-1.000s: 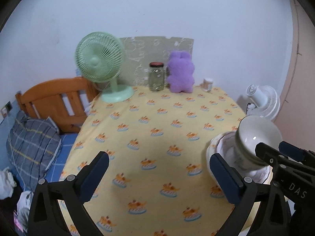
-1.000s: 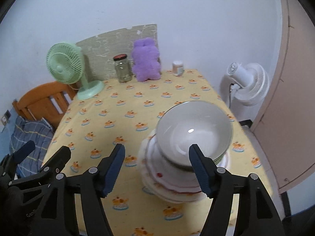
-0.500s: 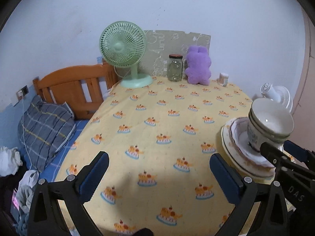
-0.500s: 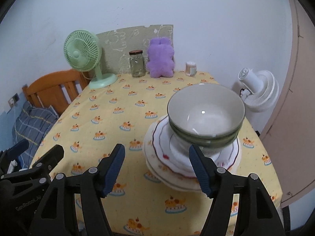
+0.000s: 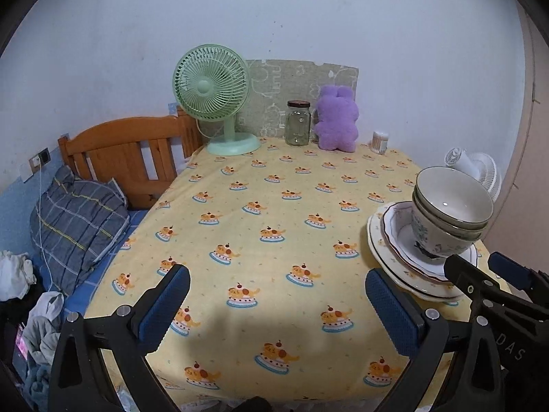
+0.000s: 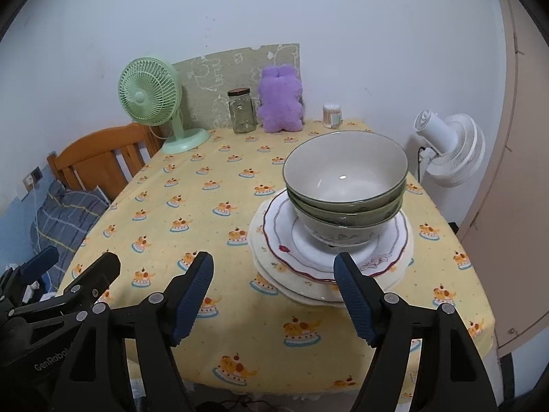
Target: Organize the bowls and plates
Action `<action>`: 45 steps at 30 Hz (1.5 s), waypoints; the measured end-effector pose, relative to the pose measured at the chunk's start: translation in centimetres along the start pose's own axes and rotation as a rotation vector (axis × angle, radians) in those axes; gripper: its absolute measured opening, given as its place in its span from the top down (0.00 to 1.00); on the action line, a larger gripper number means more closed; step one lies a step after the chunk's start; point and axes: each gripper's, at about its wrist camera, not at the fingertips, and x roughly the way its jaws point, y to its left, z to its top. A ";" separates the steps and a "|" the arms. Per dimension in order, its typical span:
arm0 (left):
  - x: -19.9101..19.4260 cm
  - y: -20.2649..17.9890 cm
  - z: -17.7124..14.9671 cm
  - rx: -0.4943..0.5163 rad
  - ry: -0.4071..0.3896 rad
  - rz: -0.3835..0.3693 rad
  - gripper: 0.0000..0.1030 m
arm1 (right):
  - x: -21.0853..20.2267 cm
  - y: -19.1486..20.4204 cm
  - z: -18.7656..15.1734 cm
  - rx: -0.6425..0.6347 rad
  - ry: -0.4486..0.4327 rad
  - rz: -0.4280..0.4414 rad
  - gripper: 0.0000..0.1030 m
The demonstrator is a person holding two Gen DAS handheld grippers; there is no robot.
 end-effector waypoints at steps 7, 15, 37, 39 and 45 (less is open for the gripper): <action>0.0 -0.5 -0.1 -0.003 0.003 -0.012 0.00 | -0.2 -0.7 -0.1 0.012 0.005 -0.004 0.27; -0.3 -0.8 -0.1 -0.003 -0.005 0.001 0.00 | 0.0 -1.0 0.2 0.014 0.011 0.011 0.27; -0.4 -1.2 0.1 -0.008 -0.012 -0.012 0.00 | -0.2 -1.4 0.4 0.004 0.011 -0.004 0.27; -0.4 -1.4 0.1 -0.005 -0.012 -0.014 0.00 | -0.1 -1.4 0.4 0.006 0.013 -0.006 0.27; -0.4 -1.4 0.1 -0.006 -0.014 -0.017 0.00 | 0.0 -1.5 0.4 0.004 0.016 -0.007 0.27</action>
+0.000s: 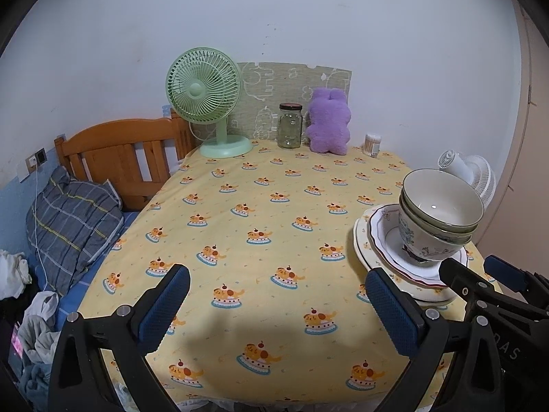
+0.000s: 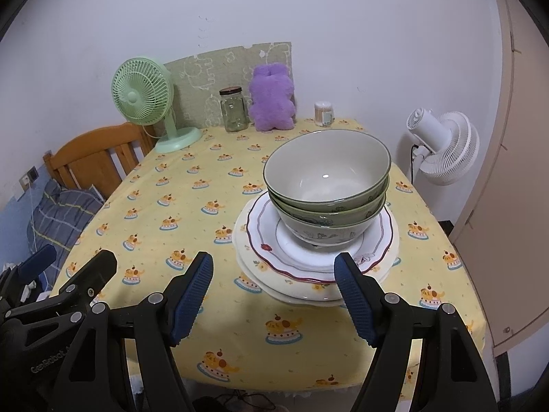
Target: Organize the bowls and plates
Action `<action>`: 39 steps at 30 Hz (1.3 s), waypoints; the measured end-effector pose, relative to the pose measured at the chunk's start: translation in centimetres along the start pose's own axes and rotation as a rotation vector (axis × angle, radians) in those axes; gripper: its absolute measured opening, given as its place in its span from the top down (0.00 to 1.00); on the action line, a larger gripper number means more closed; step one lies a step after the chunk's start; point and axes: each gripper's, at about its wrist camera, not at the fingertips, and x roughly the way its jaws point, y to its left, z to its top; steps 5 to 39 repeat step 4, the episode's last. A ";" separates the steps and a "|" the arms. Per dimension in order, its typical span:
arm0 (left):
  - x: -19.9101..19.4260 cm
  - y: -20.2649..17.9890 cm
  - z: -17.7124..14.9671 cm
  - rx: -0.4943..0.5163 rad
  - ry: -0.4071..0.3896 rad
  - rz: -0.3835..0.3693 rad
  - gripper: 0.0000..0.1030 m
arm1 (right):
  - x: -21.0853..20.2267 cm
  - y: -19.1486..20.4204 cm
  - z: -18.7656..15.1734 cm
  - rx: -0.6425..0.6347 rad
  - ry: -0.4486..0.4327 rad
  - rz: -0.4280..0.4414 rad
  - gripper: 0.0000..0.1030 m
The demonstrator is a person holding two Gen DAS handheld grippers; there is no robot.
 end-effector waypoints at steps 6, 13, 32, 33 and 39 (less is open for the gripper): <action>0.0 0.0 0.0 0.002 0.000 -0.001 0.00 | 0.1 0.0 0.0 0.000 0.000 0.001 0.27; 0.0 0.0 0.0 0.002 0.000 -0.001 0.00 | 0.1 0.0 0.0 0.000 0.000 0.001 0.27; 0.0 0.0 0.0 0.002 0.000 -0.001 0.00 | 0.1 0.0 0.0 0.000 0.000 0.001 0.27; 0.0 0.0 0.0 0.002 0.000 -0.001 0.00 | 0.1 0.0 0.0 0.000 0.000 0.001 0.27; 0.0 0.0 0.0 0.002 0.000 -0.001 0.00 | 0.1 0.0 0.0 0.000 0.000 0.001 0.27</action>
